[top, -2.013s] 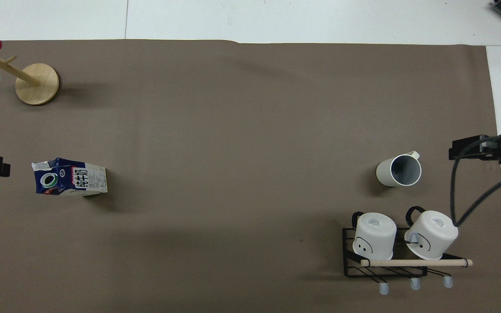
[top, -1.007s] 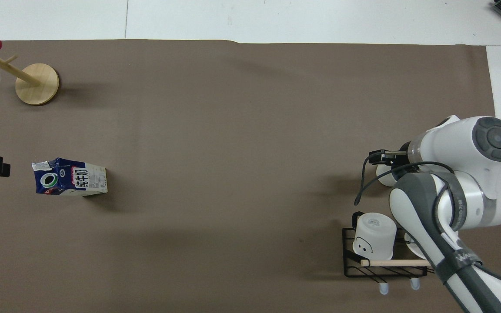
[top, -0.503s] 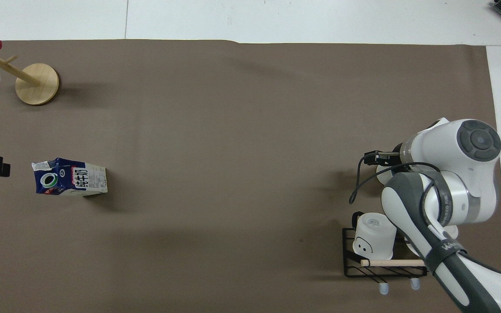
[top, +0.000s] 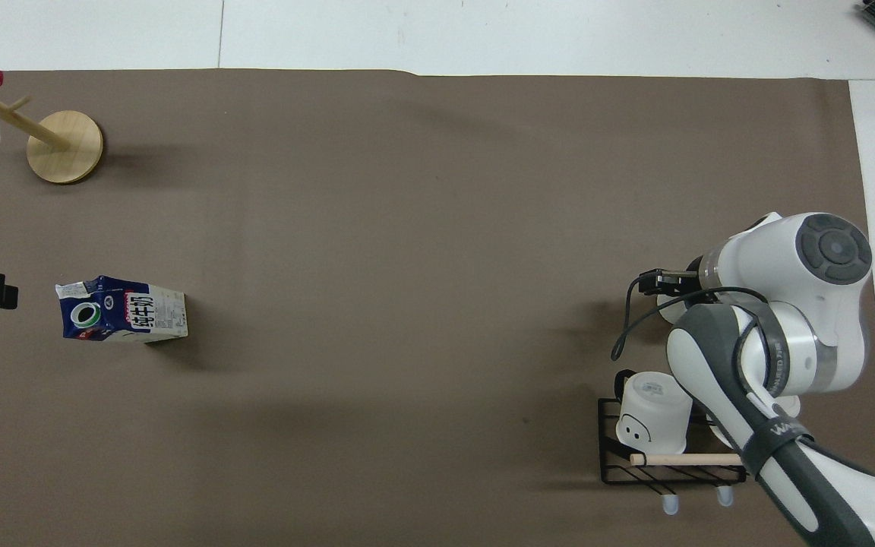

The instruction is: Place cup and milk on table

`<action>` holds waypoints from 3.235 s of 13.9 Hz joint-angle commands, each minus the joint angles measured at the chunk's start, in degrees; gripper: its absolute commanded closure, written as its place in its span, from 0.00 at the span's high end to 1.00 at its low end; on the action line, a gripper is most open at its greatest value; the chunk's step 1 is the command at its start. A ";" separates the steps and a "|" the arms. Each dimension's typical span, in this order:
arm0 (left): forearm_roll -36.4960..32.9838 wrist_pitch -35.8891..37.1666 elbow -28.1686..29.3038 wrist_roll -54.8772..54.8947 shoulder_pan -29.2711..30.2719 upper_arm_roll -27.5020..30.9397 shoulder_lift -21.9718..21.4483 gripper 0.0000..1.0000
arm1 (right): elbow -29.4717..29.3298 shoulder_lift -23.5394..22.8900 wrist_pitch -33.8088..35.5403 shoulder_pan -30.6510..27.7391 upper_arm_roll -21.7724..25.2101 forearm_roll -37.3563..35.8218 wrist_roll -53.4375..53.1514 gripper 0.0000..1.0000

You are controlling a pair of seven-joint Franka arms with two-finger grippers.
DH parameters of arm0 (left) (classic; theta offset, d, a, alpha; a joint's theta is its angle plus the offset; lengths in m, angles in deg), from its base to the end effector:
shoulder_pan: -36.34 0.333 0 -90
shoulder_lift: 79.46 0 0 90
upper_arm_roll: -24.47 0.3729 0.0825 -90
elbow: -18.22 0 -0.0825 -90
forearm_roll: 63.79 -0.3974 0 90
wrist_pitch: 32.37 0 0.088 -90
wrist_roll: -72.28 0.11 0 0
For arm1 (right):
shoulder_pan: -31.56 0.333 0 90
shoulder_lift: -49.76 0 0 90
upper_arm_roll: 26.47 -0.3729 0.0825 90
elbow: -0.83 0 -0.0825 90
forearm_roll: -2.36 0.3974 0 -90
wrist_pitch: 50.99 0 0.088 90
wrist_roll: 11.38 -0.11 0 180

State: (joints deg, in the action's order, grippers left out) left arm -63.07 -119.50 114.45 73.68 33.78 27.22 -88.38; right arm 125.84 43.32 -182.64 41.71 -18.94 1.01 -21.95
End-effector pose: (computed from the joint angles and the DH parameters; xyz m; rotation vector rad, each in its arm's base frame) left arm 0.5045 0.0027 0.7049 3.1214 -0.0348 -0.0048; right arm 0.5640 0.0265 0.3839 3.1041 -0.1900 0.0125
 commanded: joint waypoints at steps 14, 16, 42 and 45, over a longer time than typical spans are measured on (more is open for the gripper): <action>-0.63 1.00 -0.69 -0.51 0.01 0.06 -0.13 1.00 | -12.40 0.63 10.86 0.32 -1.11 3.72 -14.37 0.00; -0.63 1.00 -0.69 -0.51 0.01 0.06 -0.13 1.00 | -16.27 0.73 15.87 0.40 -1.81 3.46 -15.87 0.00; -0.63 1.27 -0.69 -0.51 -0.08 -0.02 -0.21 1.00 | -27.45 -15.35 6.59 33.63 -2.17 -6.20 -71.33 0.00; -0.63 1.18 -0.69 -0.51 0.01 0.06 -0.21 1.00 | -27.97 -17.46 4.65 33.89 -2.17 -7.35 -73.10 0.00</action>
State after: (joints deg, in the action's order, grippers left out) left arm -63.07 -119.38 114.45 73.68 33.78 27.22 -88.38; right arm 99.62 27.59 -176.91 75.68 -20.99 -4.54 -93.00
